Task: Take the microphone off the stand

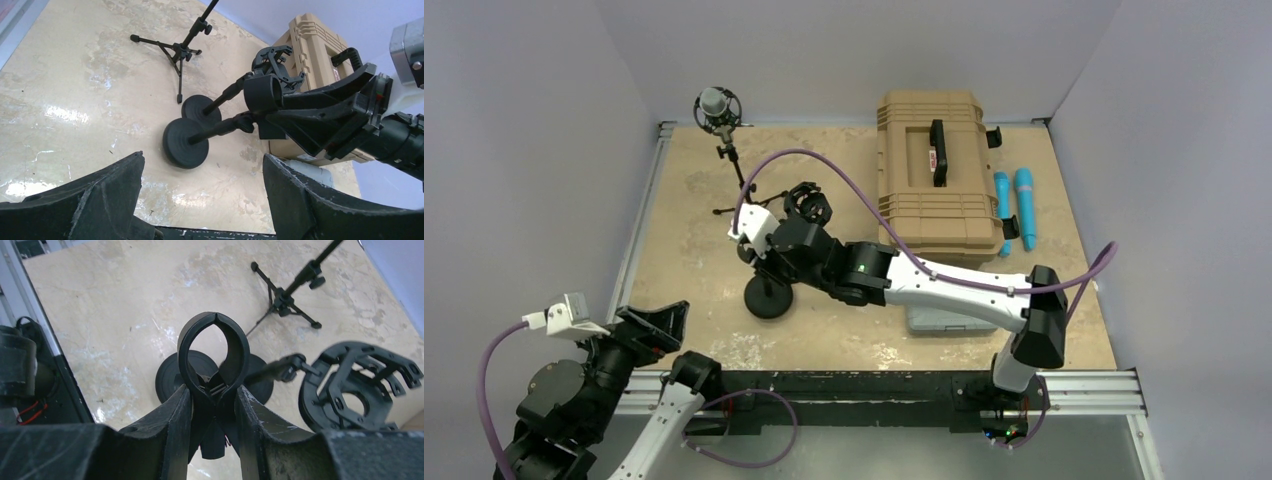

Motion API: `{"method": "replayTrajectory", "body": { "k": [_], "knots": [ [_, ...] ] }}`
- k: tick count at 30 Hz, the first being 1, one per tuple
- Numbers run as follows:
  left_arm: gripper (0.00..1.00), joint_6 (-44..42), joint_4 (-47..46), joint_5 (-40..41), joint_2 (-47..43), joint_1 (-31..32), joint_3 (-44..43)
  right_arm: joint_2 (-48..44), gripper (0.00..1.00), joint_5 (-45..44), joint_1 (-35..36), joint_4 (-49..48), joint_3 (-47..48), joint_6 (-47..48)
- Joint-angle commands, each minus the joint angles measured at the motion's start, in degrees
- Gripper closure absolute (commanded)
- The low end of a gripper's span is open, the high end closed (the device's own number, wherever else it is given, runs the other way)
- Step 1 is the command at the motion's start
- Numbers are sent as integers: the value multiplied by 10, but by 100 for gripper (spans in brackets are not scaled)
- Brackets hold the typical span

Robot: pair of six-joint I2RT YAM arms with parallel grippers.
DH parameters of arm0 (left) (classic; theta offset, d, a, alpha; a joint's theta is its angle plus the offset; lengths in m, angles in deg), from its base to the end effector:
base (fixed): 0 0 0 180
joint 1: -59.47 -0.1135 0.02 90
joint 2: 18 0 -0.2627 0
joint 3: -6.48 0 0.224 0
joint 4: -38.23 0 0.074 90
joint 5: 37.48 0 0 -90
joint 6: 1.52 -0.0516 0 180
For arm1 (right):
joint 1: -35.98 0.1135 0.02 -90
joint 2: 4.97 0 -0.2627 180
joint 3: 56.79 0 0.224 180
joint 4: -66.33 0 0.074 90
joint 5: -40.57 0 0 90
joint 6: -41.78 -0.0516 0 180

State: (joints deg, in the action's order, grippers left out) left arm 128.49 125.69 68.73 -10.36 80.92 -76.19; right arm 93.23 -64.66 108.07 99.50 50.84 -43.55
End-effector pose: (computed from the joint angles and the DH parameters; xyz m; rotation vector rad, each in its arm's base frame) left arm -0.0523 0.0360 0.3382 -0.4927 1.7403 -0.5179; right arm 0.1334 0.3686 0.3604 -1.1032 1.6735 0.5012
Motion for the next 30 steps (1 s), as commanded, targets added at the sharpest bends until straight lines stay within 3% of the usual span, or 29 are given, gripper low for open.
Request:
{"method": "replayTrajectory", "body": {
  "k": [1, 12, 18, 25, 30],
  "knots": [
    [14, 9, -31, -12, 13, 1, 12, -65, 100, -69, 2, -18, -35, -11],
    [14, 4, -61, -34, 45, 1, 44, -133, 100, -172, -3, 12, -102, -17],
    [13, 4, -89, -39, 68, 2, 83, -133, 98, -157, -4, -10, -116, -24],
    [9, -9, -162, -52, 157, 1, 92, -115, 69, -144, -5, -18, -125, -62],
    [4, -28, -199, -26, 284, 1, 33, -118, 38, -122, -5, -22, -122, -92]
  ]
}}
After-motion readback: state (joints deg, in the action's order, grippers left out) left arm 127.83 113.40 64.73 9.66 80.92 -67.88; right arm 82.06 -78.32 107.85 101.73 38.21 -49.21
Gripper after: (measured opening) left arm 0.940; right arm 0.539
